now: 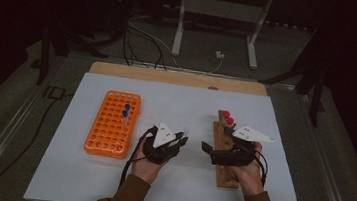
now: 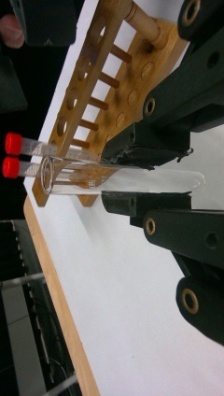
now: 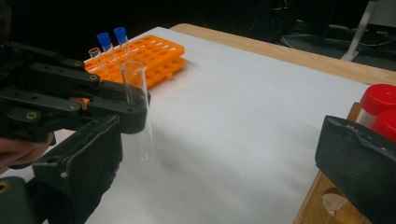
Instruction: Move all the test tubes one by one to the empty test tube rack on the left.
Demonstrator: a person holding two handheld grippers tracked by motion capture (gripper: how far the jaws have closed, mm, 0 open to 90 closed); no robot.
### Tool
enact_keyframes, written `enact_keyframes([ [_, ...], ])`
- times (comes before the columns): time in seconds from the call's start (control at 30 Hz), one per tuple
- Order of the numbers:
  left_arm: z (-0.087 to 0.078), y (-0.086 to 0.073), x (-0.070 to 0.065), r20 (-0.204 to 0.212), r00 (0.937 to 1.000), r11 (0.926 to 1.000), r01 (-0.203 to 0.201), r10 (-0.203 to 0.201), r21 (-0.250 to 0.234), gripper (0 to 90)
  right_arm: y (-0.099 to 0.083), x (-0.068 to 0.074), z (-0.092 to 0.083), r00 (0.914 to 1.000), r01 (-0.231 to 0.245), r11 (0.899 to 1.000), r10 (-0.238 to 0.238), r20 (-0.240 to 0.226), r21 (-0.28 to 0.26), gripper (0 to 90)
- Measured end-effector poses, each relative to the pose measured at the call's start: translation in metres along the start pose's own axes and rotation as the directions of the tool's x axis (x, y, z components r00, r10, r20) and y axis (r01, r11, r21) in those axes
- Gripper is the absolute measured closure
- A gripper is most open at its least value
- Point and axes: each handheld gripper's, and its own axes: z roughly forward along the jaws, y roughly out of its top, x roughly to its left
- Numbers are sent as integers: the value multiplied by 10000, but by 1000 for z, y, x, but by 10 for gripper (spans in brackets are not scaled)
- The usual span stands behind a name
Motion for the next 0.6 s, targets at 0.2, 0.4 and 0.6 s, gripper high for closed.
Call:
enact_keyframes([
  [0.2,-5,-2,7,-170,9998,9999,115,-115,-21,759,0,-1,-1,10000,-1,10000,2,30,-39,11],
  [0.4,-14,-3,16,-412,9990,9999,164,-165,-28,759,0,-2,-2,10000,-34,10000,34,36,-74,11],
  [0.6,-24,-5,28,-700,9971,9996,286,-290,-57,759,0,-2,-3,10000,-24,9999,24,34,-120,11],
])
